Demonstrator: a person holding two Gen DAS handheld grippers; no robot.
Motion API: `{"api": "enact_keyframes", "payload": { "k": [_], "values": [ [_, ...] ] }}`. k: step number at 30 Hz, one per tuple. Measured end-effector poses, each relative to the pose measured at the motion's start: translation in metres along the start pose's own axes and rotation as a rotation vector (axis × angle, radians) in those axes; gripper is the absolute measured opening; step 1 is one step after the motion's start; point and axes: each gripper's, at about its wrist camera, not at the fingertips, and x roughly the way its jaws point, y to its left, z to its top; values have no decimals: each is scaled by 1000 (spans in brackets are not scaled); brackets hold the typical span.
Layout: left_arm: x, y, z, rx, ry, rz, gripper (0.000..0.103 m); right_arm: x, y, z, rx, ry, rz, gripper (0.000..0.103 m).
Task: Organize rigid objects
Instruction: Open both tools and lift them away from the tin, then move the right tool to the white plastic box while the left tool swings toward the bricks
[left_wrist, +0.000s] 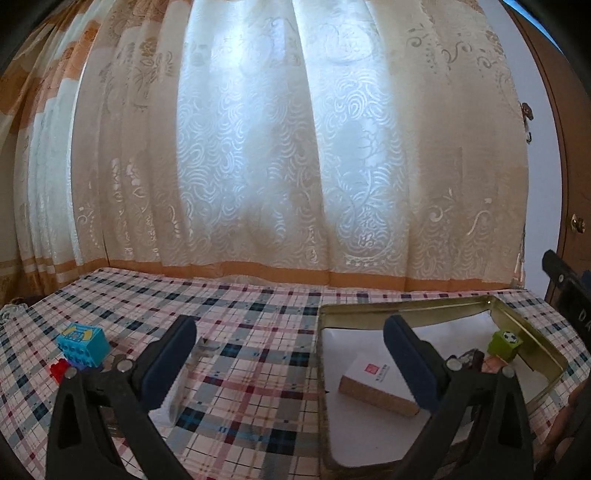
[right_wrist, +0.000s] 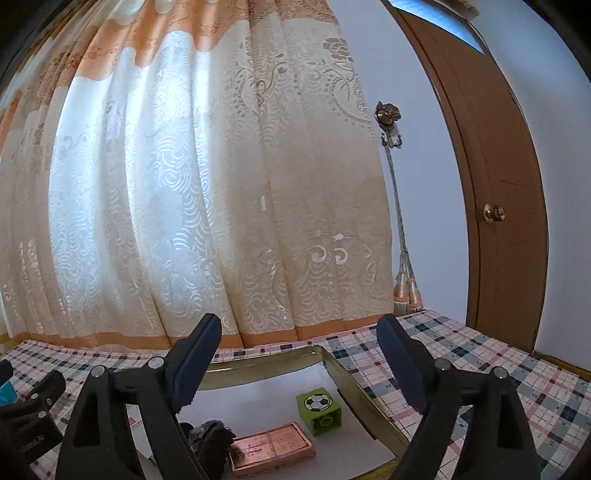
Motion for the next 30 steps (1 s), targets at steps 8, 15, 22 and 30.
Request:
{"api": "enact_keyframes", "payload": {
  "k": [8,15,22,30],
  "values": [
    [-4,16,-1,3,-4,7,103,-8,9,1,-30,-24,-34,88],
    [-6,32,-2,4,-7,28,103,-12,31,-4,-24,23,5,88],
    [-9,51,-3,-8,-7,51,103,-18,58,-10,-36,53,49,88],
    [-9,73,-3,18,12,83,103,-31,90,-18,-46,89,131,88]
  ]
}}
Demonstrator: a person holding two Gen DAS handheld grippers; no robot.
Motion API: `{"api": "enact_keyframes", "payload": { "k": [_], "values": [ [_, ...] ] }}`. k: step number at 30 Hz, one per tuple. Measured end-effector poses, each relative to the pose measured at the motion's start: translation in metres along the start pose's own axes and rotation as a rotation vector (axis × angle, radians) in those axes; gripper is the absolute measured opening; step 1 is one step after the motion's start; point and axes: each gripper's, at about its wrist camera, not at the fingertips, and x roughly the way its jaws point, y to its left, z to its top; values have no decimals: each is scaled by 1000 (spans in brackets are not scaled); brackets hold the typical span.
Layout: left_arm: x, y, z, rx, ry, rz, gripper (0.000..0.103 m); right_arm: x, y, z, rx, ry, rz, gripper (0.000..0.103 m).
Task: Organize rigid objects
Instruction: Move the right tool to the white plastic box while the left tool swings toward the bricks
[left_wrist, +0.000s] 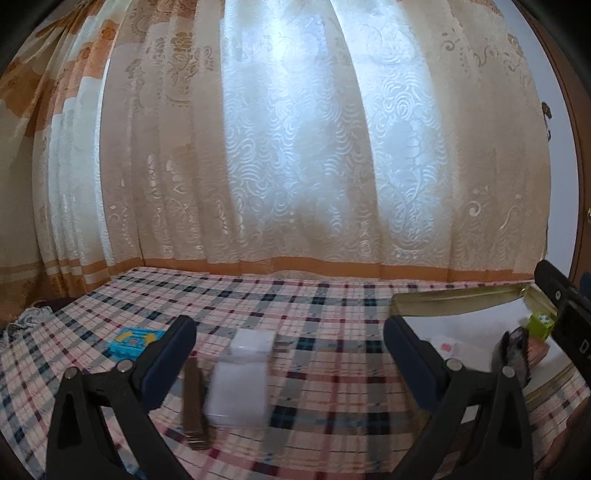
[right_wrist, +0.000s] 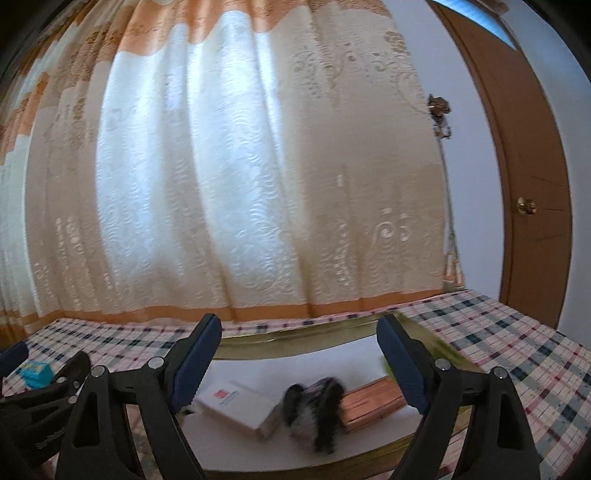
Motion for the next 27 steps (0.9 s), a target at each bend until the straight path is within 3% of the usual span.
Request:
{"api": "enact_keyframes", "payload": {
  "k": [15,27],
  "values": [
    [9,69,-3,-52,45,81,103,0,61,-9,-59,65,111,88],
    [29,116,-9,-92,157,180,103,6,94,-16,-95,119,186,88]
  ]
}}
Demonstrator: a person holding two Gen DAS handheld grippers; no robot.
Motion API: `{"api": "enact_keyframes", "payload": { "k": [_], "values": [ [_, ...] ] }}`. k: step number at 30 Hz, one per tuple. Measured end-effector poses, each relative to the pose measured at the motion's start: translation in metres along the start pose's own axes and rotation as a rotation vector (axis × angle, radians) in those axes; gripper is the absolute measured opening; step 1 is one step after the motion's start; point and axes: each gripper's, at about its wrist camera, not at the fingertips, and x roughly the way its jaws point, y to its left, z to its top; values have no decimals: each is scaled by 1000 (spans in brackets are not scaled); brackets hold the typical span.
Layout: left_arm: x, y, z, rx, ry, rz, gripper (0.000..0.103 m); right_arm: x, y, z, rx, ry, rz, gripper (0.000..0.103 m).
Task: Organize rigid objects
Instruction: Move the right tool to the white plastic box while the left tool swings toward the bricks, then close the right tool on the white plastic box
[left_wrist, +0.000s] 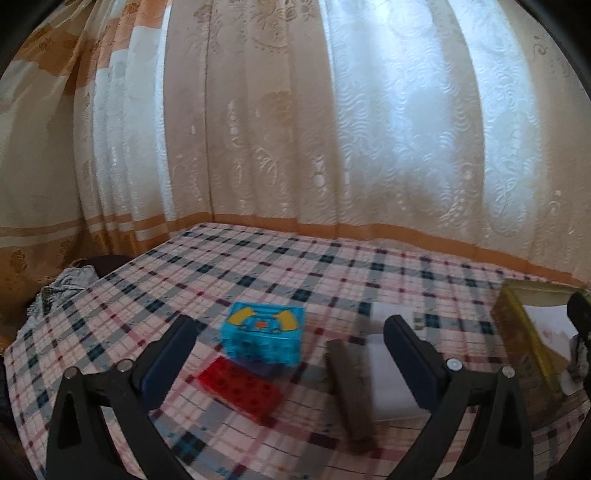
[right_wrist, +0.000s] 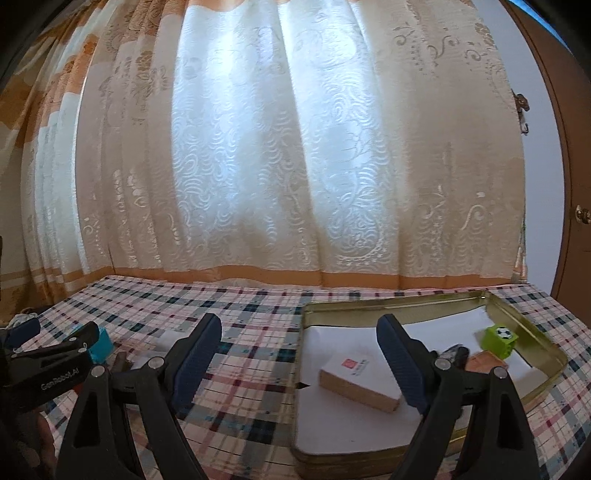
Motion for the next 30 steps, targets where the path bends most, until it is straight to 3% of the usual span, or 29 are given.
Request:
{"api": "enact_keyframes", "payload": {
  "k": [9,16,22,24,30],
  "values": [
    [15,41,-1,-125,73,54,103,19,34,0,-36,78,81,88],
    [18,62,-4,-156,97,84,103,40,59,-5,-45,193,167,88],
    [20,71,-5,-172,110,85,103,66,86,-13,-73,342,229,87],
    [20,72,-6,-181,113,83,103,75,94,-17,-76,391,249,81],
    [21,72,-6,-179,119,77,103,83,113,-27,-122,479,301,81]
  ]
}}
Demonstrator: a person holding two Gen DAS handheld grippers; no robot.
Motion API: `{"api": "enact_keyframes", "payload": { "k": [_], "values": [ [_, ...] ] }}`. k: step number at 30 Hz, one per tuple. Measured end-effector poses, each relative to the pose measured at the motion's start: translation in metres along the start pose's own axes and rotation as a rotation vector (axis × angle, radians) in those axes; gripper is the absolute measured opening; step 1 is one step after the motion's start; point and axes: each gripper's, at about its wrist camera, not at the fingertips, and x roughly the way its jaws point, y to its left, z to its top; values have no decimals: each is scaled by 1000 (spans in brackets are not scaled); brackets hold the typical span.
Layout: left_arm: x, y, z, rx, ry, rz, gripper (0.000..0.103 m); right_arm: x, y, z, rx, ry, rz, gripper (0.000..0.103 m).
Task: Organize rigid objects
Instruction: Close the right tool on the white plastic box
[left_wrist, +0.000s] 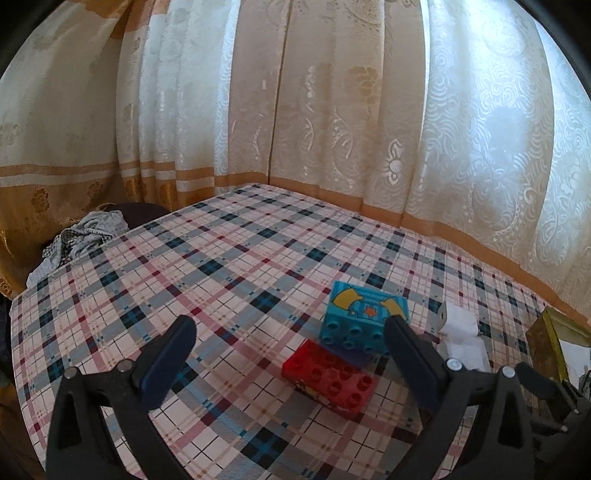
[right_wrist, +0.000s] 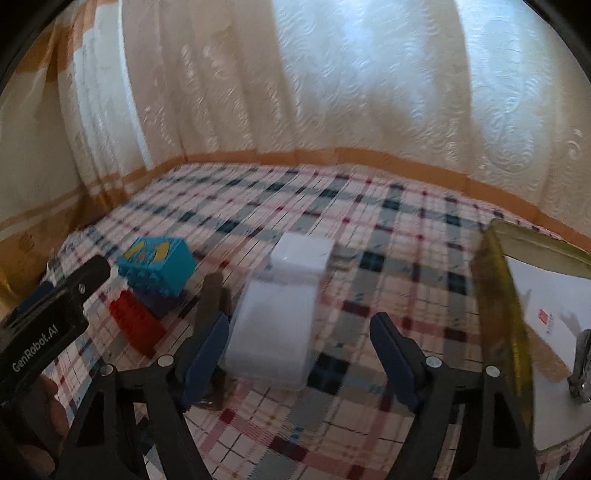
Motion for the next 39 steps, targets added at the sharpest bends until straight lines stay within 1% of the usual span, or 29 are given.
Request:
{"api": "enact_keyframes", "payload": {
  "k": [1,3,5,7,10,11,12,13,16,20,22,25,29,31,33,37,39],
  "values": [
    [0,-1,0,5,1,0,103,4,4,0,-16,20,-9,81],
    [-1,-2,0,12,-5,-1,103,8,7,0,-13,40,8,81],
    [-2,-3,0,15,-8,2,103,19,10,0,-16,93,-3,81],
    [-1,-3,0,17,-7,1,103,28,10,-1,4,140,24,81],
    [-1,-4,1,16,-8,1,103,29,15,-2,-23,140,8,80],
    [-2,-4,1,16,-9,3,103,28,17,-3,-35,144,-2,75],
    [-2,-5,1,16,-13,5,103,26,19,-5,-50,143,-17,64],
    [-2,-5,1,17,-16,7,103,24,21,-7,-67,140,-26,59],
    [-3,-6,1,27,-19,9,103,17,17,-11,-66,134,-2,58],
    [-7,-8,1,46,-33,14,103,4,-5,-12,40,86,40,57],
    [-7,-10,2,57,-35,17,103,-7,-14,-13,74,34,32,57],
    [-7,-13,1,70,-33,21,103,-26,-15,-12,50,-60,-19,57],
    [-7,-15,1,82,-40,22,103,-45,-14,-6,45,-154,-18,57],
    [-7,-16,1,87,-39,23,103,-45,-14,-4,32,-167,-21,57],
    [-7,-16,1,89,-39,25,103,-41,-15,-2,35,-160,-26,57],
    [-8,-19,0,102,-42,31,103,-21,-21,4,58,-111,-24,57],
    [-8,-21,0,110,-40,35,103,-10,-22,6,49,-79,-29,57]
  ]
}}
